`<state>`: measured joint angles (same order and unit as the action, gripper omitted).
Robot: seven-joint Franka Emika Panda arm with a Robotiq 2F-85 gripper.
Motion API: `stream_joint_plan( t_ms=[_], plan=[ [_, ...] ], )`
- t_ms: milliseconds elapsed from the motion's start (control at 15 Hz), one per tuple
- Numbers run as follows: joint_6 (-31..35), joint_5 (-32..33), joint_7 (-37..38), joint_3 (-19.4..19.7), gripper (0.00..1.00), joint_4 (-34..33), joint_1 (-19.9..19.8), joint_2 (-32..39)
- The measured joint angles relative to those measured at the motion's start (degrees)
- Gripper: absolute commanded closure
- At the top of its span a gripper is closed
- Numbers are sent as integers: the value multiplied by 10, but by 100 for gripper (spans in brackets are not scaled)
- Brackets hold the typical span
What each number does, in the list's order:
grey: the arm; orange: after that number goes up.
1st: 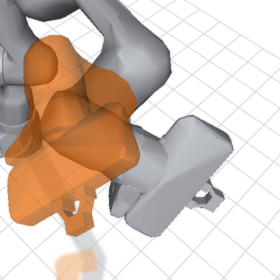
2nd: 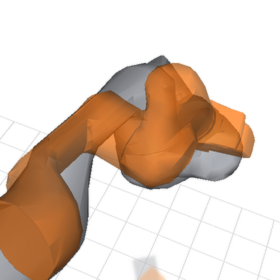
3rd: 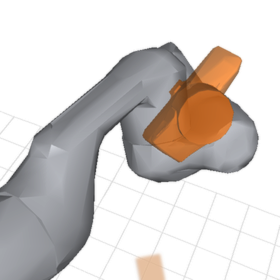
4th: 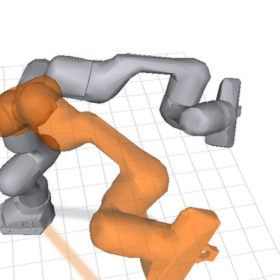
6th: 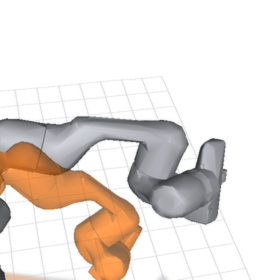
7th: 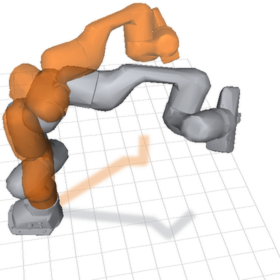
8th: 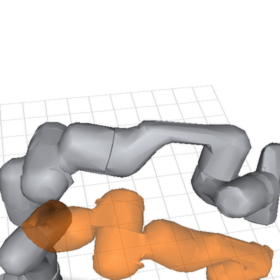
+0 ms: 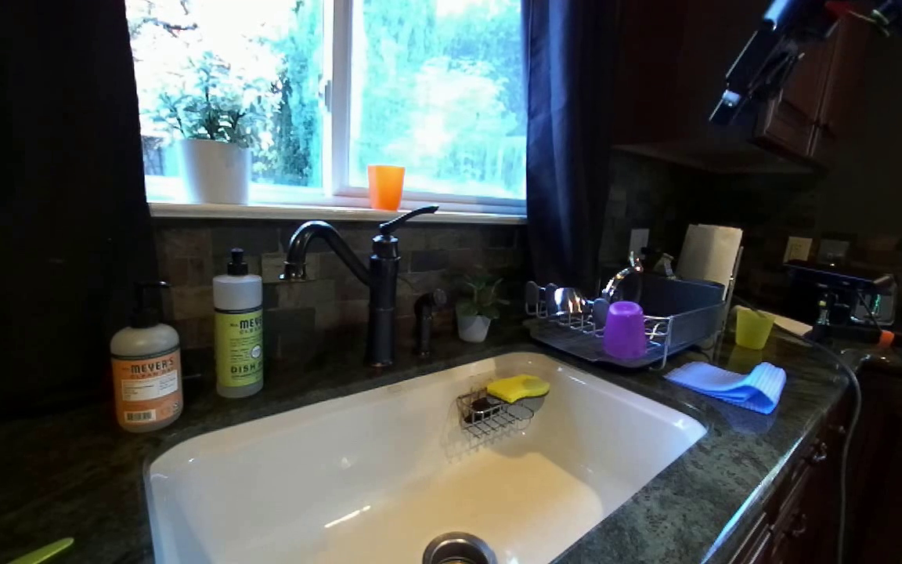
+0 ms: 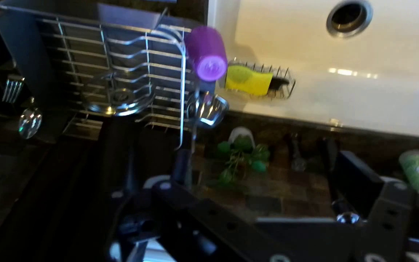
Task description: Take the cup off of the window seal and put it onto the dish rack
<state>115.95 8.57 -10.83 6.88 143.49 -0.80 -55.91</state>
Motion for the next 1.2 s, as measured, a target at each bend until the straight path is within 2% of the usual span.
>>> stream_joint_plan(
  t_ms=[133,333,1067,1200],
  plan=[
    [43,-17,14,27,0,-47,-4,38],
    [65,-53,40,35,0,-113,-4,102],
    [65,-53,39,33,0,-110,-7,99],
    [65,-77,54,35,0,-120,-7,112]
  ],
)
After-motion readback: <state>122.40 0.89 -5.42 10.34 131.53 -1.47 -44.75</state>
